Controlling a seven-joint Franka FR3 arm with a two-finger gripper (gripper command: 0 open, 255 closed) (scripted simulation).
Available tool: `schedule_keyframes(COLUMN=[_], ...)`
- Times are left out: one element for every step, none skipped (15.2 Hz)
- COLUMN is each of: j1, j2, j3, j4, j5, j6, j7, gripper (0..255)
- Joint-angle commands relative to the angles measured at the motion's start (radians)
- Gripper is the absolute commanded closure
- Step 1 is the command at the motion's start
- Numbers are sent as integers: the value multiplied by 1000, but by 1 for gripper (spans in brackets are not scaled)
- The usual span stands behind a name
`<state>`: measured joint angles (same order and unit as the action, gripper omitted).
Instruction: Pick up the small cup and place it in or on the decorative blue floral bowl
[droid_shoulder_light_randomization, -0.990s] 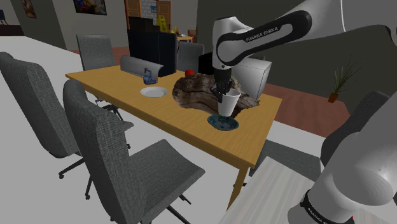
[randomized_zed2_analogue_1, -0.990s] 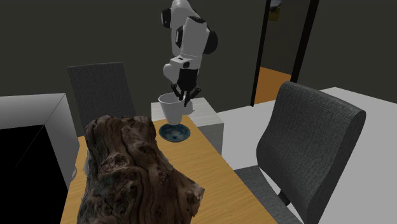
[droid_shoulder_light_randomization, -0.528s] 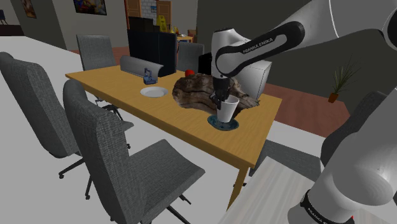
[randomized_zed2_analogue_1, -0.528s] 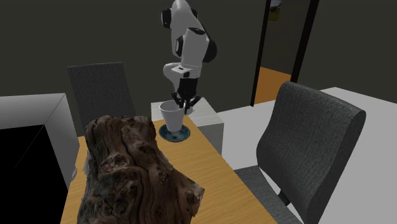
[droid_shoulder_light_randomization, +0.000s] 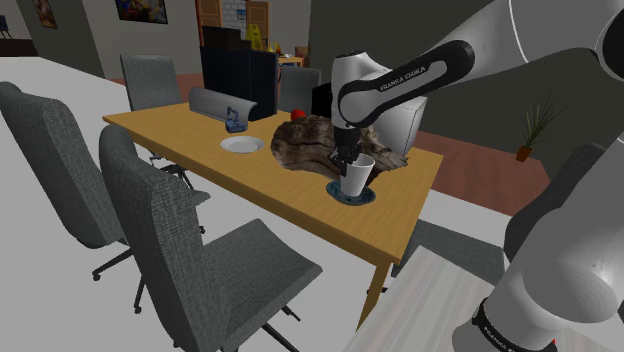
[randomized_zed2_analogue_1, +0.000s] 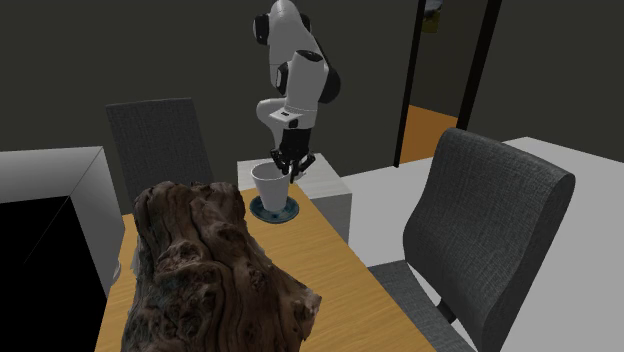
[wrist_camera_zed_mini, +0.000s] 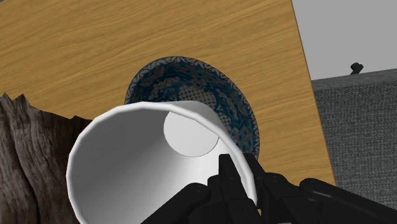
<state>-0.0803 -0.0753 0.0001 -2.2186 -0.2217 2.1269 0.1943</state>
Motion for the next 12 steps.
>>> schedule_keyframes(j1=[0, 0, 0, 0, 0, 0, 0, 0, 3, 6, 9, 11], j2=[0, 0, 0, 0, 0, 0, 0, 0, -14, -26, -36, -44], j3=[0, 0, 0, 0, 0, 0, 0, 0, 3, 6, 9, 12], j4=[0, 0, 0, 0, 0, 0, 0, 0, 20, 40, 62, 81], j5=[0, 0, 0, 0, 0, 0, 0, 0, 5, 9, 13, 16], j6=[0, 0, 0, 0, 0, 0, 0, 0, -33, -66, -99, -126], j7=[0, 0, 0, 0, 0, 0, 0, 0, -3, -5, -7, -9], gripper=[255, 255, 0, 0, 0, 0, 0, 0, 0, 0, 0, 0])
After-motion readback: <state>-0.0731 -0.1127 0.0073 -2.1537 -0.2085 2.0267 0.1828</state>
